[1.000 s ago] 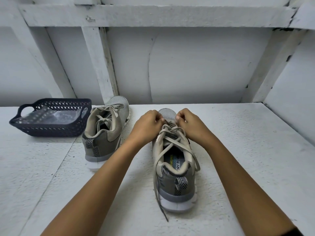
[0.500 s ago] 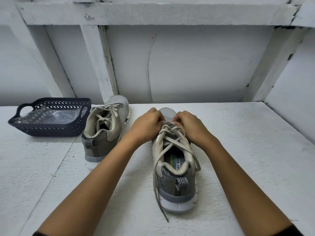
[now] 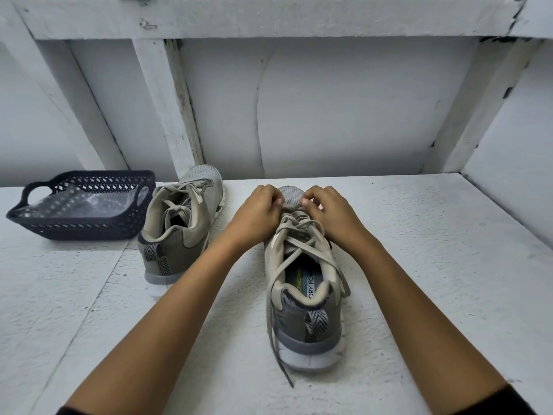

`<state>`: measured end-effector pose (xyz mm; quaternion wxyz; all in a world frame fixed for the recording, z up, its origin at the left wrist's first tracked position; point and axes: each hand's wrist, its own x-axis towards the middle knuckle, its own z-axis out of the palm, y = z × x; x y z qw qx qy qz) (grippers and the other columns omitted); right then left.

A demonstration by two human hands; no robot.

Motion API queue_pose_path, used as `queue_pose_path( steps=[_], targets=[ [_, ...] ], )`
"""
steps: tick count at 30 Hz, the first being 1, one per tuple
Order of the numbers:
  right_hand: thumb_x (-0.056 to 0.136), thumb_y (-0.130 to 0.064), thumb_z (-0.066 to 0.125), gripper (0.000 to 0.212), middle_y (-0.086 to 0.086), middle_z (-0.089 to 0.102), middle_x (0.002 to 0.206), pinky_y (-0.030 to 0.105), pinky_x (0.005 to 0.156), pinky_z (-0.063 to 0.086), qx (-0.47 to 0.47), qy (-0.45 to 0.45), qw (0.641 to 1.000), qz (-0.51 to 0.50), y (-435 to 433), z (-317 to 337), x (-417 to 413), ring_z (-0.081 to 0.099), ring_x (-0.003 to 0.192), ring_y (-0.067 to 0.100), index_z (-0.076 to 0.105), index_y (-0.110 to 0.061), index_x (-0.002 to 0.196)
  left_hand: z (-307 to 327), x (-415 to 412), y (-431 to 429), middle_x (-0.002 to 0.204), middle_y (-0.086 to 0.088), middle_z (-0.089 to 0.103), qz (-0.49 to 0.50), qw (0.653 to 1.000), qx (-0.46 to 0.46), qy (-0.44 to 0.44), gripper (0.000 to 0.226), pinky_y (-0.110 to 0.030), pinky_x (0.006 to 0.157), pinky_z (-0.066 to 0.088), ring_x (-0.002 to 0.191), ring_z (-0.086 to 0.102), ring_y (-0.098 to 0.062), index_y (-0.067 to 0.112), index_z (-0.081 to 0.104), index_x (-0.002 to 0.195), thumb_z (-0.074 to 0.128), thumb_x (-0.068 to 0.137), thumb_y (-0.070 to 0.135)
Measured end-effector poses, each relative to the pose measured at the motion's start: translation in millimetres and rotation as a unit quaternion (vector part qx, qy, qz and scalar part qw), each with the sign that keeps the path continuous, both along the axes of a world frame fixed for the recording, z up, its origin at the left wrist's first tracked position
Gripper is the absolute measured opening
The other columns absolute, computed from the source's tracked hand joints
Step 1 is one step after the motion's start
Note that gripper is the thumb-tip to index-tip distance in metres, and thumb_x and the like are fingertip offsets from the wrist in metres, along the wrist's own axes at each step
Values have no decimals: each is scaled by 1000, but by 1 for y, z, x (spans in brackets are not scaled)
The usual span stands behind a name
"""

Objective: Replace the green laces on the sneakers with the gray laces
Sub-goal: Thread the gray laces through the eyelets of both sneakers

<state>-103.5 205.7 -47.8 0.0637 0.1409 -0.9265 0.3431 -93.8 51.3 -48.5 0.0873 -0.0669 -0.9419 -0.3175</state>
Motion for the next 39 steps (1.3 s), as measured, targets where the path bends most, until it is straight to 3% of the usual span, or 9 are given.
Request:
queue_pose_path(
  steps=[3,9,16,25,28,31,33,35,39],
  targets=[
    [95,-14,49,21,10,55,108,23,79,35,-5,-21,1000,6,6,2,-2,54,101,22,66,-12,107,2,-1,-5,115,-12,51,0,1000,-7,-16,22,-19,85,32,105,53,-24,7,63,111,48,94,10],
    [90,-12,56,14,3,52,96,26,79,42,-11,-30,999,7,5,2,0,53,88,19,67,-13,98,8,-3,-10,101,-4,52,-16,999,10,-31,11,-19,78,36,90,52,-16,16,66,92,57,89,11],
    [97,-17,41,17,11,57,111,29,73,34,99,-17,995,2,-3,-6,-8,54,99,29,55,-12,104,6,-3,-1,116,-7,52,8,999,-22,-45,16,-26,81,33,105,51,-21,11,57,104,44,96,17],
    [99,-19,37,16,7,52,114,33,80,37,53,-4,999,-2,-5,-6,-6,53,100,27,50,-12,104,5,-2,3,114,-9,55,27,997,50,-47,13,-36,94,40,106,51,-24,12,54,100,43,97,16],
    [98,-18,41,11,1,55,107,30,80,37,-7,-7,1000,5,-2,-4,-4,52,96,20,51,-15,102,4,-2,1,108,-6,55,18,997,66,-32,7,-33,89,40,103,51,-21,19,51,94,46,95,15],
    [94,-17,47,3,-4,56,95,30,76,40,-82,-31,996,25,4,2,-3,52,80,13,49,-18,96,6,1,-5,103,-2,54,0,998,67,-15,9,-25,79,35,99,50,-15,27,51,88,53,92,19],
    [92,-18,54,3,-1,57,98,27,75,40,-70,-35,996,50,6,3,-2,51,77,8,54,-19,95,10,1,-7,107,-2,53,-14,999,34,-32,5,-23,82,35,101,50,-13,29,59,89,56,91,24],
    [90,-19,58,7,3,55,102,27,81,42,-42,-33,997,61,6,3,-3,54,89,12,62,-19,96,14,1,-6,112,-4,52,-20,998,-15,-50,14,-22,86,35,106,50,-14,23,68,98,57,91,28],
    [90,-19,60,11,3,51,100,29,86,43,-16,-26,998,51,4,4,-3,54,96,16,69,-16,95,21,2,-2,117,-7,51,-17,997,-29,-68,18,-22,82,37,103,53,-17,16,68,102,58,91,26]
  ],
)
